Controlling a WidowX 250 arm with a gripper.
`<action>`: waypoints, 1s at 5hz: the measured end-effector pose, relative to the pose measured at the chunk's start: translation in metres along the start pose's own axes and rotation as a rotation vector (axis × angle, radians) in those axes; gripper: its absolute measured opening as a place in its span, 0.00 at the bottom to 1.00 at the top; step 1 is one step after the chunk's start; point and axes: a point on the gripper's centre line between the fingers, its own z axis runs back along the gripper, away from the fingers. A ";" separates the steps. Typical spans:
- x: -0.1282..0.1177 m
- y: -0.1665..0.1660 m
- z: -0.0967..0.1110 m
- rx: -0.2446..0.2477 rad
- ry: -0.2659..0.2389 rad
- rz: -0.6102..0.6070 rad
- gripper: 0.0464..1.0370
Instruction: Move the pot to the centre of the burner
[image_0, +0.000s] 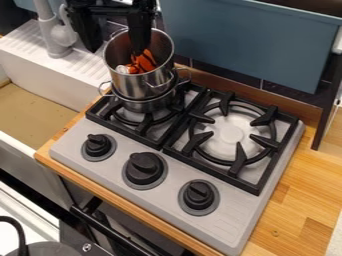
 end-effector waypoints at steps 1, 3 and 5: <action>-0.001 -0.001 -0.009 -0.009 0.027 0.012 0.96; 0.015 0.007 -0.023 -0.072 -0.016 0.202 0.96; 0.033 0.027 -0.020 -0.078 -0.049 0.369 0.96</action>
